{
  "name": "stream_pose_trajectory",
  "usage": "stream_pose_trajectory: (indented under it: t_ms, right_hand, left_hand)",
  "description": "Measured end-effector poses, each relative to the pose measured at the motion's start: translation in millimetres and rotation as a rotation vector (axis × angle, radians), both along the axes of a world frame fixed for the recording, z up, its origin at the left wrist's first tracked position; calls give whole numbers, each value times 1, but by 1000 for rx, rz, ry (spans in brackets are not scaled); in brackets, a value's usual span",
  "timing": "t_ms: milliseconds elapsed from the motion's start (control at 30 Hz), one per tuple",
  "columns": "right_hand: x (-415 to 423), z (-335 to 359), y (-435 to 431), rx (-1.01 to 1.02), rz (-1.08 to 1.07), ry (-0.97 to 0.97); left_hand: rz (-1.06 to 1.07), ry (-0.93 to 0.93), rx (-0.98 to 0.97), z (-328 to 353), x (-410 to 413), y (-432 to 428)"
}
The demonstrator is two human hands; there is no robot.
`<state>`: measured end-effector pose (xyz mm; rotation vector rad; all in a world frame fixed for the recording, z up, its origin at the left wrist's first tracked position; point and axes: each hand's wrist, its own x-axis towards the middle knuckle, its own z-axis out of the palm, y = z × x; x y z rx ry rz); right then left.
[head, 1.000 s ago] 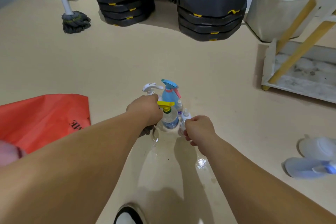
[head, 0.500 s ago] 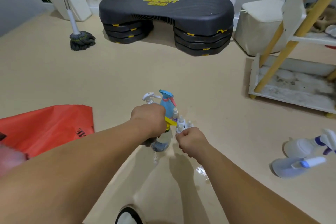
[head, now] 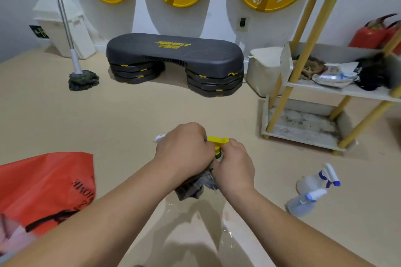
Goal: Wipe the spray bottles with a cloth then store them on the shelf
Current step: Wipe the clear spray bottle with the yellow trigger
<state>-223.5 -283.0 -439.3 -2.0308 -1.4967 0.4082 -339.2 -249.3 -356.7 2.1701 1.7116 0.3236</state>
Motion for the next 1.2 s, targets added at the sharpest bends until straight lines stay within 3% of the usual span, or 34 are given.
stream_pose_trajectory:
  t_ms: [133, 267, 433, 600, 733, 867, 967, 1033, 1100, 1200]
  right_hand:
    - [29, 29, 1, 29, 93, -4]
    - [61, 53, 1, -34, 277, -106]
    - [60, 92, 5, -41, 290, -105]
    - [53, 97, -1, 49, 162, 167]
    - [53, 91, 5, 70, 192, 127]
    - [57, 86, 8, 58, 307, 40]
    - [64, 82, 11, 29, 288, 79]
    - [67, 80, 12, 41, 323, 101]
    - [67, 77, 12, 20, 355, 95]
    - [65, 77, 8, 59, 435, 63]
  left_hand:
    - [-37, -370, -130, 28, -6, -10]
    - [120, -839, -115, 62, -22, -1]
    - [303, -1077, -21, 70, -23, 13]
    - [195, -1102, -193, 56, -3, 8]
    - [205, -1139, -271, 53, 3, 14]
    - [238, -1213, -175, 55, 0, 23]
    - [-10, -1179, -79, 52, 1, 20]
    - [-251, -968, -96, 44, 8, 13]
    - [-360, -755, -179, 29, 15, 11]
    - [-273, -838, -496, 23, 15, 18]
